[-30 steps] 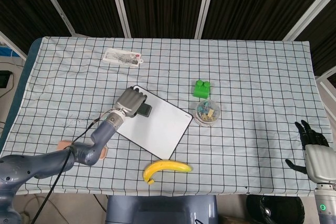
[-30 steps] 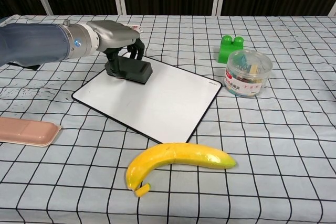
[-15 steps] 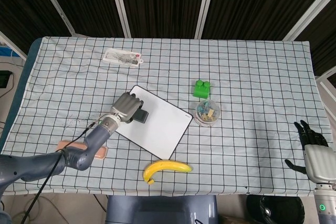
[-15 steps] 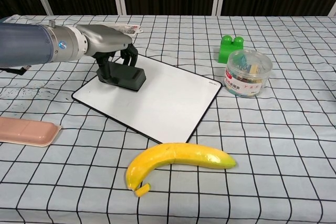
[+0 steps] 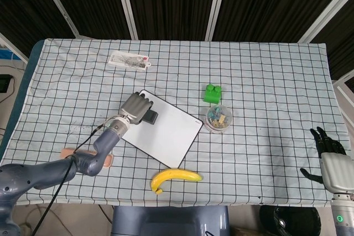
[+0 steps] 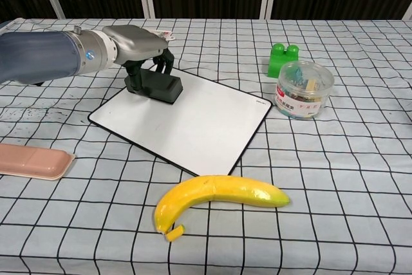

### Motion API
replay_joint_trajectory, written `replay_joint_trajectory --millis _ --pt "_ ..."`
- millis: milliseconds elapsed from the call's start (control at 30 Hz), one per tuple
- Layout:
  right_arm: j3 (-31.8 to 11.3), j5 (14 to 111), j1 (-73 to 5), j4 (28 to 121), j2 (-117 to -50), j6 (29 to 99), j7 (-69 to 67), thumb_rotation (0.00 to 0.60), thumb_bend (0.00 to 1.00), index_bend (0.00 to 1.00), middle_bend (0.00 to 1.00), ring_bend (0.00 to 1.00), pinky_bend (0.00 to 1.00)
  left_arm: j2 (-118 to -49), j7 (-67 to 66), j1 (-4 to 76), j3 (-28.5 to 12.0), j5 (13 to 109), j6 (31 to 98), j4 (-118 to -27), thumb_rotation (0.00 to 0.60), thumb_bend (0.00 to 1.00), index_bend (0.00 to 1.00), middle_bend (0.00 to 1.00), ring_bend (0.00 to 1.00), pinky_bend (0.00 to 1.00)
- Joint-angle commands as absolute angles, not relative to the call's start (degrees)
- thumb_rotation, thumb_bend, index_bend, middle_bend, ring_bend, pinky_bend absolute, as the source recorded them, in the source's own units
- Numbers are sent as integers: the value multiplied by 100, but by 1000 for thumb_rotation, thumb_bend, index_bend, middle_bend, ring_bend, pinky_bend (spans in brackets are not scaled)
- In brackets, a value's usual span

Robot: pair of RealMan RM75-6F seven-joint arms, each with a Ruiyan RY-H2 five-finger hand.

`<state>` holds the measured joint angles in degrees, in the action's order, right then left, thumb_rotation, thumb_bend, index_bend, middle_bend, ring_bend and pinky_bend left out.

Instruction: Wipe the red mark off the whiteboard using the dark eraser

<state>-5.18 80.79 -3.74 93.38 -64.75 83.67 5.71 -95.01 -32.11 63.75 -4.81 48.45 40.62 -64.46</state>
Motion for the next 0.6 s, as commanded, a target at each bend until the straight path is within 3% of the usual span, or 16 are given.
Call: replay_joint_trajectory --millis 33,333,600 --pt "-517 8088 -369 9337 -6477 8381 571 600 31 0 73 167 183 -9704 -3143 6446 -579 4799 3920 -6093 600 275 480 468 236 316" --pt "-516 8064 -374 9326 -6475 8354 582 600 31 0 73 168 183 -9747 -3021 6487 -741 4946 3932 -5996 600 275 481 467 236 316" --pt "-510 8089 -369 9326 -6479 8375 592 600 31 0 73 168 183 -8566 -3417 6296 -605 4746 4182 -7266 600 276 482 464 236 316"
